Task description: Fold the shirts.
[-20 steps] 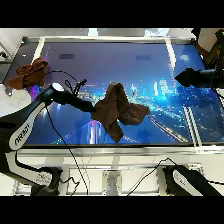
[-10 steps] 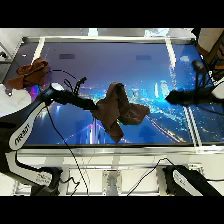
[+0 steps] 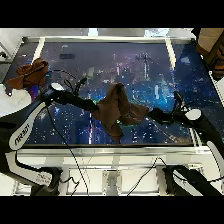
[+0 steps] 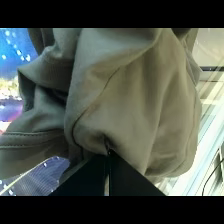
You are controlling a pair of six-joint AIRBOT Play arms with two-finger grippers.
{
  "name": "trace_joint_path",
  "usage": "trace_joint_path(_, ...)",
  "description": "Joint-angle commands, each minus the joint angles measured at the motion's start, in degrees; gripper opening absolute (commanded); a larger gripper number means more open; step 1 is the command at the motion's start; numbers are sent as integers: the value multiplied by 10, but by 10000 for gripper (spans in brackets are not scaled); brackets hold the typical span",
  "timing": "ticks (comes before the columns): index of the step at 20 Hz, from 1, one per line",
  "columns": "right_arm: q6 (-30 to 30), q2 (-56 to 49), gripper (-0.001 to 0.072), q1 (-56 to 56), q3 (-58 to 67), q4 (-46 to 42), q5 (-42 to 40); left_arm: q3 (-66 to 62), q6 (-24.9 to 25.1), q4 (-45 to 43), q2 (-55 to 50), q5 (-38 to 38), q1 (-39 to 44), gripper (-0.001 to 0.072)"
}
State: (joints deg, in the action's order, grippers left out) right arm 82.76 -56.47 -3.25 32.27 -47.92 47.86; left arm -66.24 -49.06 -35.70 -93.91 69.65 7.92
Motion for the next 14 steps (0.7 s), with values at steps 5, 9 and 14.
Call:
trace_joint_path(5,5,0,363,4,-89,80,-114,0,0,-1,0,5,0,15)
trace_joint_path(9,6,-14,362,4,-111,109,-140,0,0,-1,0,5,0,15)
trace_joint_path(14,-43,-81,361,52,-111,197,-176,0,0,-1,0,5,0,15)
